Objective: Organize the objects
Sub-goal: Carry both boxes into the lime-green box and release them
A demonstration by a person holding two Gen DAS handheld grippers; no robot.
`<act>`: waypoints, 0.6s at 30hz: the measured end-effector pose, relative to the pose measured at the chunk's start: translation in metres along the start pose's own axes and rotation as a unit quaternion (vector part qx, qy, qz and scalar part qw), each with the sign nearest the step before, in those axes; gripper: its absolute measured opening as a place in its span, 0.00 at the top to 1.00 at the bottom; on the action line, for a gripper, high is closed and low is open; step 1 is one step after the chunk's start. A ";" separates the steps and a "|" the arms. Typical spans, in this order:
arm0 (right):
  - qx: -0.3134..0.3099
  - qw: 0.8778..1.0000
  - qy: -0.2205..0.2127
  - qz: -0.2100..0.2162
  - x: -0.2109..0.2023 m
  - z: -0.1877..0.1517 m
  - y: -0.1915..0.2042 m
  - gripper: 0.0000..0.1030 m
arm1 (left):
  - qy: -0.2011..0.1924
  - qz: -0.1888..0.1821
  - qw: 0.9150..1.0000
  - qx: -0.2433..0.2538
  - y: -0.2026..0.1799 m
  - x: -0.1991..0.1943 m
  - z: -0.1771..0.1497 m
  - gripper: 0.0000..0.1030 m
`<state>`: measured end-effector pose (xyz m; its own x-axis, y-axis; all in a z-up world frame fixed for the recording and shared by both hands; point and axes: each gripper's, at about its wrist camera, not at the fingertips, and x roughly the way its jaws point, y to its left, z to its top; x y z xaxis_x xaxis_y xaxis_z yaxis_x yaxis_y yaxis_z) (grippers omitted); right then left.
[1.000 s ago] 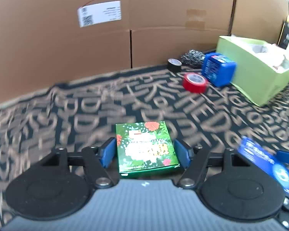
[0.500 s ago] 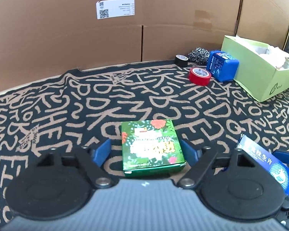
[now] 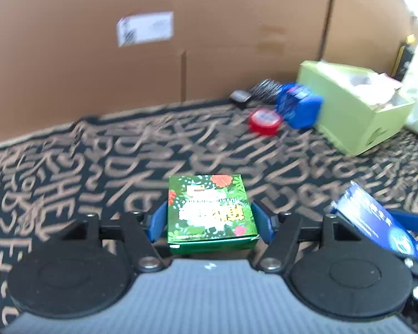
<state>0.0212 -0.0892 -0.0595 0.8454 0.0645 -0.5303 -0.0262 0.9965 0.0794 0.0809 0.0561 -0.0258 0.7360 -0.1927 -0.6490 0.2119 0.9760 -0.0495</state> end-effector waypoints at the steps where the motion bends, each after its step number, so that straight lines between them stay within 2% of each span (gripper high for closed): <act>1: 0.001 1.000 -0.009 -0.005 -0.005 0.004 -0.004 0.39 | -0.009 -0.010 1.000 0.004 -0.005 -0.004 0.006 0.38; 9: 0.007 0.994 -0.083 -0.076 -0.039 0.045 -0.055 0.39 | -0.076 -0.097 0.992 0.038 -0.061 -0.032 0.064 0.38; 14: 0.011 0.982 -0.120 -0.143 -0.043 0.072 -0.093 0.39 | -0.106 -0.118 0.986 0.054 -0.102 -0.030 0.104 0.38; 18: 0.016 0.970 -0.142 -0.195 -0.029 0.094 -0.123 0.39 | -0.108 -0.145 0.982 0.045 -0.130 -0.017 0.135 0.38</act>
<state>0.0500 -0.2188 0.0255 0.9007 -0.3396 -0.2710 0.3383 0.9395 -0.0530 0.1277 -0.0812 0.0941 0.7532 -0.4887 -0.4403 0.4824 0.8654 -0.1354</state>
